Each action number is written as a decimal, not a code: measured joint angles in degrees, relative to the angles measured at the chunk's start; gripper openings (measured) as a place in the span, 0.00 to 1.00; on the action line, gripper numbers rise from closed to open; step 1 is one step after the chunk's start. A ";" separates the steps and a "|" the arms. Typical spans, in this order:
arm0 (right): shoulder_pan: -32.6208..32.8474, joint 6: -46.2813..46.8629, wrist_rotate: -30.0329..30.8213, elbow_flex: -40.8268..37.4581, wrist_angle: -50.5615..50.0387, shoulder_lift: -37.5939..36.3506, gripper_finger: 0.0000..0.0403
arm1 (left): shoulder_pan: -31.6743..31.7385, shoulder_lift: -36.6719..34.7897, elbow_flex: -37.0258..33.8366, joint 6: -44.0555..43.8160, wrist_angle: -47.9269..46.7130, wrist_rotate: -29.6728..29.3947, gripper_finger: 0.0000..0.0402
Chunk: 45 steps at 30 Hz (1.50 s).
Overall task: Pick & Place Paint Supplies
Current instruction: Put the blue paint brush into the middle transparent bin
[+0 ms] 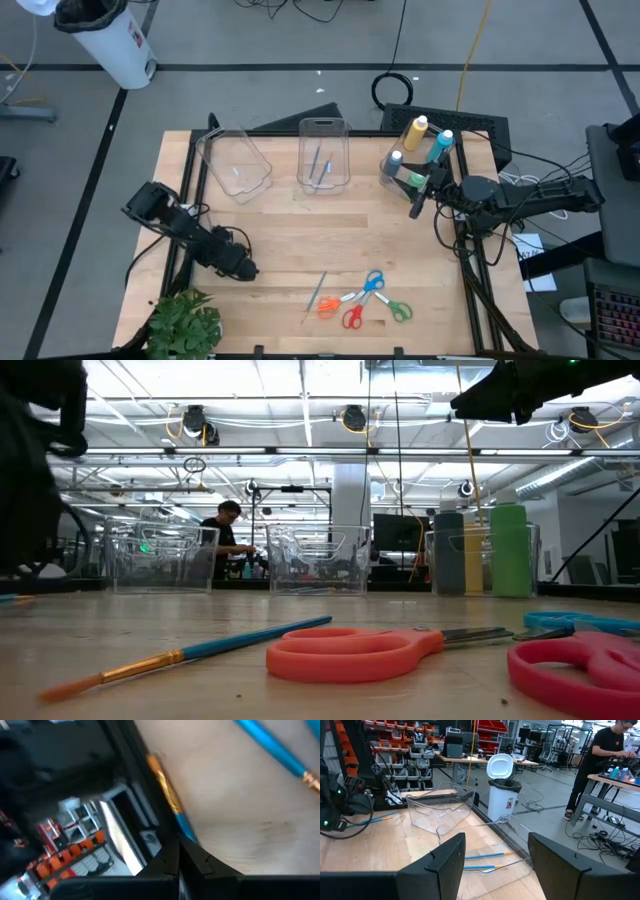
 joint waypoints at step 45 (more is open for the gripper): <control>0.98 0.52 -0.02 0.00 0.10 -0.04 0.52 | 0.04 -1.69 -2.68 3.82 7.29 -5.87 0.00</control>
